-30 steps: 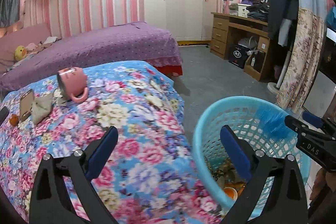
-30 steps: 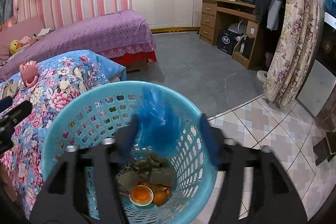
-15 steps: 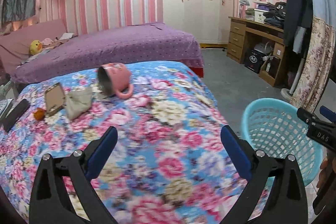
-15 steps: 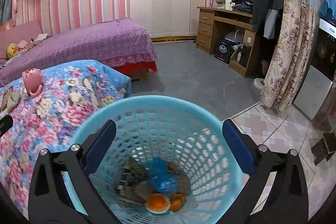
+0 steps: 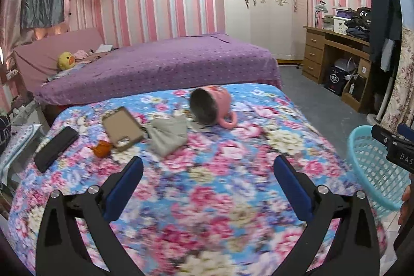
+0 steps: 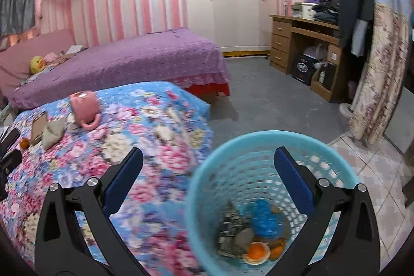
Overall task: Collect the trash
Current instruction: 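Move both tools back over the bed toward the orange peel and grey mask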
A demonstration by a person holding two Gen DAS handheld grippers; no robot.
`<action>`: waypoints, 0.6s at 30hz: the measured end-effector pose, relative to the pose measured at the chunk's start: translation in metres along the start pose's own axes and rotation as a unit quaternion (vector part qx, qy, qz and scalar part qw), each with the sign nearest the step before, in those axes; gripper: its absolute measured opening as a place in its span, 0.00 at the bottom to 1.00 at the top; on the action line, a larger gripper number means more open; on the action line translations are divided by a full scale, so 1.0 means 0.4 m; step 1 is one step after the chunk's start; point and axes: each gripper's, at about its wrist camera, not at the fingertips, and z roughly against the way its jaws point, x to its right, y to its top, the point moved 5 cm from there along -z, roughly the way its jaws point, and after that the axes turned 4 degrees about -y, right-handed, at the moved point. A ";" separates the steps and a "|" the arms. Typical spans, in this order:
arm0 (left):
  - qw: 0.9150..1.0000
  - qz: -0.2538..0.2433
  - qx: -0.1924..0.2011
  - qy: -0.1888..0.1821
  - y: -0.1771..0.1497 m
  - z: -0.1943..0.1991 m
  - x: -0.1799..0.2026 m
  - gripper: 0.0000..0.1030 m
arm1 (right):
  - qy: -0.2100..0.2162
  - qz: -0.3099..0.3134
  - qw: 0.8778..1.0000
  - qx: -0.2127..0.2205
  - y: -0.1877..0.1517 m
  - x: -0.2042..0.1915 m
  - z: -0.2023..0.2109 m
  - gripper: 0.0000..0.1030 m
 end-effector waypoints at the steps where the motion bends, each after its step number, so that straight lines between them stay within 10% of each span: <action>1: 1.000 -0.001 0.002 0.006 -0.002 0.001 -0.021 0.96 | 0.003 0.007 1.000 -0.001 -0.002 -0.021 -0.001 0.96; 18: 0.994 0.098 -0.033 0.024 -0.066 -0.045 -0.302 0.96 | 0.054 0.075 0.995 -0.030 -0.049 -0.269 -0.041 0.96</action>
